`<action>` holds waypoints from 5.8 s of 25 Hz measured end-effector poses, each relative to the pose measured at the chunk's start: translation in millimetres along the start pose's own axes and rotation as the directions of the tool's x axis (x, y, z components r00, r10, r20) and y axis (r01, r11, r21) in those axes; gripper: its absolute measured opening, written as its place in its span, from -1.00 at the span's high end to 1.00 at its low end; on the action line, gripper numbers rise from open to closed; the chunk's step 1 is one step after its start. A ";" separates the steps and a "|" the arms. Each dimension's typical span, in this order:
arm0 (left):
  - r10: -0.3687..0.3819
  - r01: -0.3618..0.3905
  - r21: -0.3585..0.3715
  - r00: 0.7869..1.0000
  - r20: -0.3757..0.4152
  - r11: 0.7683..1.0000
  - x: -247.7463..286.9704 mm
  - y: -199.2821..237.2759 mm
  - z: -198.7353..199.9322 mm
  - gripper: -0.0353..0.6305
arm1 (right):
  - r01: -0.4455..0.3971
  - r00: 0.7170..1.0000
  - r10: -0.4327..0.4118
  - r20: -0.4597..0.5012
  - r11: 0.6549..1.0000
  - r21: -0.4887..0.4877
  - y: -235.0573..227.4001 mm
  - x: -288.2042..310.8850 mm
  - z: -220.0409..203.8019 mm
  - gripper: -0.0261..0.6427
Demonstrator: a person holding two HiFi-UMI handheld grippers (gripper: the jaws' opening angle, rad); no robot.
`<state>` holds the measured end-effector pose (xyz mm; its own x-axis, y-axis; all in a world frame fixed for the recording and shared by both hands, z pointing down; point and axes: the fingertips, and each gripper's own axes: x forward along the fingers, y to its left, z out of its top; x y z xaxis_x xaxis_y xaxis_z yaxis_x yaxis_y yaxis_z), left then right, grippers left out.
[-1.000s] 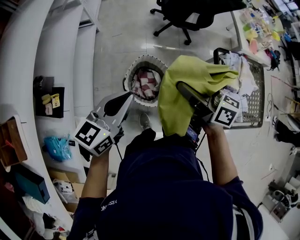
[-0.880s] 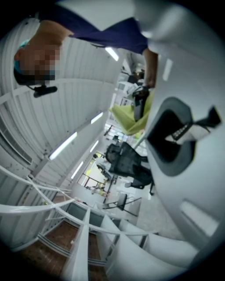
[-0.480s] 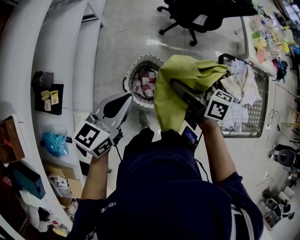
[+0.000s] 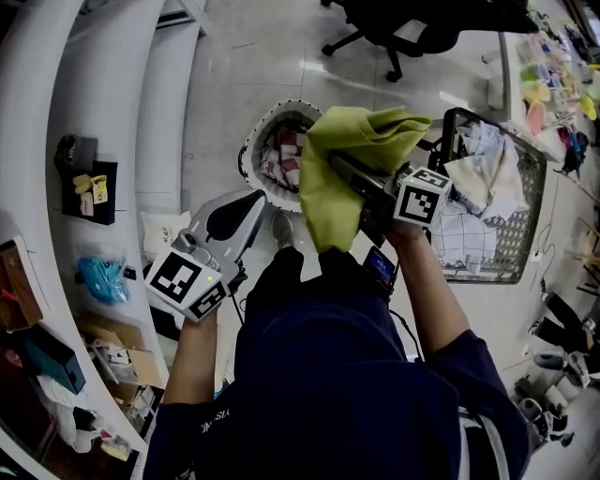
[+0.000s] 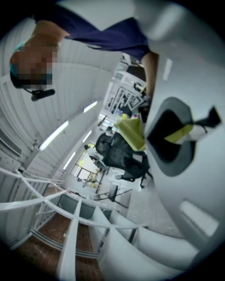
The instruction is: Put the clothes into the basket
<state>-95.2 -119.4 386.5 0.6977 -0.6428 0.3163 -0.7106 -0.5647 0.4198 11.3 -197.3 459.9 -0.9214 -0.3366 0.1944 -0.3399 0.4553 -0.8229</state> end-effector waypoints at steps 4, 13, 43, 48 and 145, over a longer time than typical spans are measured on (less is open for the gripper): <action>0.019 -0.019 -0.021 1.000 -0.016 1.000 8.2 3.9 -6.0 0.88 | 0.012 0.999 -0.011 -0.042 1.000 0.027 -28.1 10.7 -8.5 0.65; 0.053 -0.057 -0.076 0.997 -0.055 0.995 21.3 14.9 -27.8 0.88 | 0.049 0.989 -0.040 -0.142 0.997 0.062 -90.1 38.8 -36.4 0.65; 0.136 -0.158 -0.194 0.983 -0.123 0.968 3.5 36.8 -80.9 0.88 | 0.311 0.884 -0.250 -0.396 0.945 0.099 -250.5 114.1 -151.0 0.65; 0.128 -0.156 -0.211 0.982 -0.140 0.965 4.6 38.5 -93.3 0.88 | 0.360 0.858 -0.296 -0.419 0.930 0.080 -272.9 120.8 -166.7 0.64; -0.110 0.101 0.127 0.992 0.068 0.987 -30.7 -71.7 21.0 0.88 | -0.051 0.999 0.046 -0.021 0.893 -0.447 161.6 -28.3 -12.5 0.89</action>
<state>-67.6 -70.0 328.8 0.7638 -0.6105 0.2095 -0.6424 -0.6877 0.3383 -19.9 -103.9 328.0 -0.9400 -0.2975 0.1672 -0.3408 0.7922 -0.5063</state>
